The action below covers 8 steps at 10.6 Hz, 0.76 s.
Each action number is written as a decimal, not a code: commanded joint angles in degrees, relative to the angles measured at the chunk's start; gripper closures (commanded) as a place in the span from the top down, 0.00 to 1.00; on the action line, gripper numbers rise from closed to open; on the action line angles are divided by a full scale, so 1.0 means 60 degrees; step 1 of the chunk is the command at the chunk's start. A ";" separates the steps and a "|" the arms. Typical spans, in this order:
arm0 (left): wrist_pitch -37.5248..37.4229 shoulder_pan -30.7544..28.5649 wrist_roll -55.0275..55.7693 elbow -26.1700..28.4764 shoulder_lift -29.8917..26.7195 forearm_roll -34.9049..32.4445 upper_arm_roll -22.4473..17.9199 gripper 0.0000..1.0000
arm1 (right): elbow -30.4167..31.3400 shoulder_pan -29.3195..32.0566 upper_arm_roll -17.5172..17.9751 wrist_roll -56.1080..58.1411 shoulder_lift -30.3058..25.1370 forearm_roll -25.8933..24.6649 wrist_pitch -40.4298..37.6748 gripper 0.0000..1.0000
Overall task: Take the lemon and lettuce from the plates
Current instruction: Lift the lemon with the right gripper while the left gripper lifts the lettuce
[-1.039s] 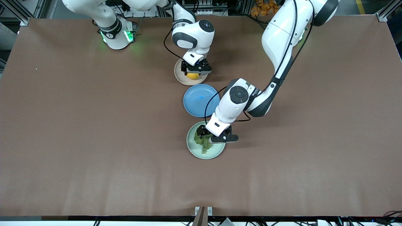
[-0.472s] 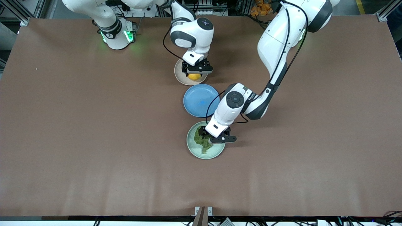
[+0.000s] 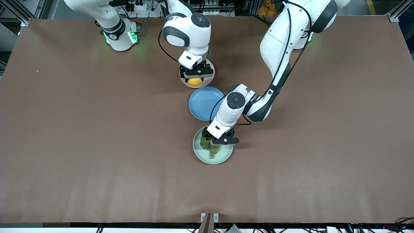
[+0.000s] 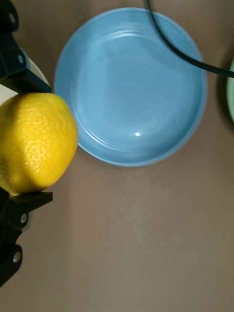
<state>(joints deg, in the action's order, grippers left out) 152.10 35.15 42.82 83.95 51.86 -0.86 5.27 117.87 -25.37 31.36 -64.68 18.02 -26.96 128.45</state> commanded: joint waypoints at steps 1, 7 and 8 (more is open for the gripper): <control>0.0094 0.0439 0.0509 -0.0178 0.0234 -0.0267 -0.0466 0.81 | 0.0364 0.1279 0.0120 0.2042 -0.1053 0.1047 -0.0051 0.01; 0.0080 0.0587 0.0642 -0.0178 0.0161 -0.0267 -0.0673 0.00 | -0.0513 0.3188 -0.1661 0.7240 -0.1846 0.2675 -0.1411 0.00; 0.0065 0.0558 0.0656 -0.0178 0.0059 -0.0252 -0.0688 0.00 | -0.0573 0.3202 -0.2247 0.8018 -0.1846 0.2720 -0.1486 0.01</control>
<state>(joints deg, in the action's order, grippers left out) 152.32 38.24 44.62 82.95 52.05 -0.87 2.37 115.45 -6.31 23.66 -25.80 7.82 -13.03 121.60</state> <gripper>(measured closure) 0.855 0.163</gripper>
